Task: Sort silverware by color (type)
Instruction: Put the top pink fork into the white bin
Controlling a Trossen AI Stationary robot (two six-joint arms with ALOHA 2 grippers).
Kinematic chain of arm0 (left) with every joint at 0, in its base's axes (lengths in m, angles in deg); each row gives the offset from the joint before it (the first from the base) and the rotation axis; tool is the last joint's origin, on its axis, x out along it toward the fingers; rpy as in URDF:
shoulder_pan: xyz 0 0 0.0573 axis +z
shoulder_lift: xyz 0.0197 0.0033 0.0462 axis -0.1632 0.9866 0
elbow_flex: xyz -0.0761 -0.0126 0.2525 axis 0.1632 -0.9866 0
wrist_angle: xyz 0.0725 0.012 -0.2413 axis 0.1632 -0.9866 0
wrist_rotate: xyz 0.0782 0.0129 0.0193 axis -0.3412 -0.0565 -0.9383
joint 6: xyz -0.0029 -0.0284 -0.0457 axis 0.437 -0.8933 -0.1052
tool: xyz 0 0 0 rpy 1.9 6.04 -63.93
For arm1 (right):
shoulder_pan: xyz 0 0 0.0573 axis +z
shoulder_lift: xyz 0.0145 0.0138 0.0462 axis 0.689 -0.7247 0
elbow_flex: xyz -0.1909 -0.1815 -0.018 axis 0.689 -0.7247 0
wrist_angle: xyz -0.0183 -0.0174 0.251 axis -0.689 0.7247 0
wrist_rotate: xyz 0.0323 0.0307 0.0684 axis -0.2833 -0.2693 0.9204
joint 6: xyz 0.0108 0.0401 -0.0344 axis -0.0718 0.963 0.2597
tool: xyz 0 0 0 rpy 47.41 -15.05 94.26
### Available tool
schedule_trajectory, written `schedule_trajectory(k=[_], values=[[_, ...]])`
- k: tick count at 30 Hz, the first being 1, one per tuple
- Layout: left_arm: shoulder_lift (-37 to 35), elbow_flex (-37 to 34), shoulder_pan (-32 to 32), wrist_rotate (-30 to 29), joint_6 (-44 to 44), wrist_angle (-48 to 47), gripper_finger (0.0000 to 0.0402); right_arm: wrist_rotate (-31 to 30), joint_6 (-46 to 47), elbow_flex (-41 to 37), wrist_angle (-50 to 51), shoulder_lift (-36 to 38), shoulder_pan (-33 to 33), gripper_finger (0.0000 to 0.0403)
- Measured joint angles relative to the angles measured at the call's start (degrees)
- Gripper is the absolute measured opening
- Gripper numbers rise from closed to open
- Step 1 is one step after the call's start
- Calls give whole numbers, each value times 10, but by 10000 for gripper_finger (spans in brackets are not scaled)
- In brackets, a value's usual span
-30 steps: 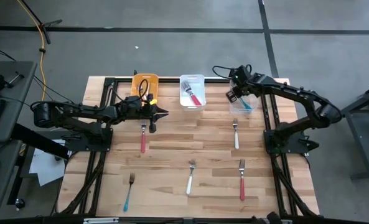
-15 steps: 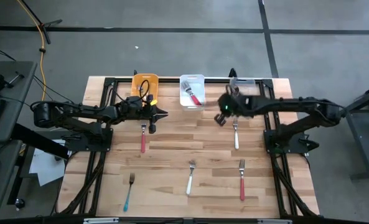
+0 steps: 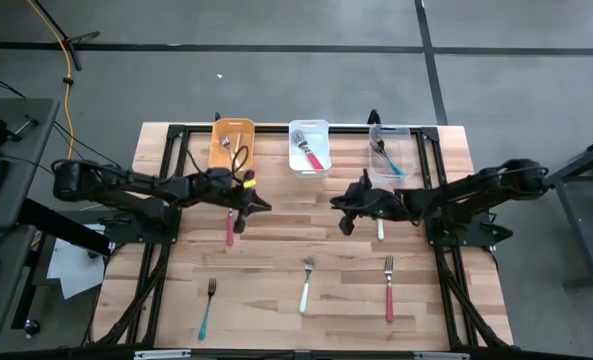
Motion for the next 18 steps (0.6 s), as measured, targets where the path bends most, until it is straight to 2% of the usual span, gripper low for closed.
schedule_trajectory(k=[2,4,9,11,15,18], values=[[0,0,-20,-11,-21,-8,12,-1,-5,-16,-20,0,1,23],[0,0,-41,-51,-41,-32,4,-1,-5,-25,-28,0,2,23],[0,0,-92,-262,-115,-116,5,-1,0,-34,-35,0,2,23],[0,0,-108,-315,-171,-144,11,-1,-10,-34,-38,0,1,23],[0,2,-139,-327,-291,-197,29,-1,-36,-34,-48,0,1,23],[0,25,-161,-341,-361,-279,48,-1,-51,-34,-59,0,1,23]])
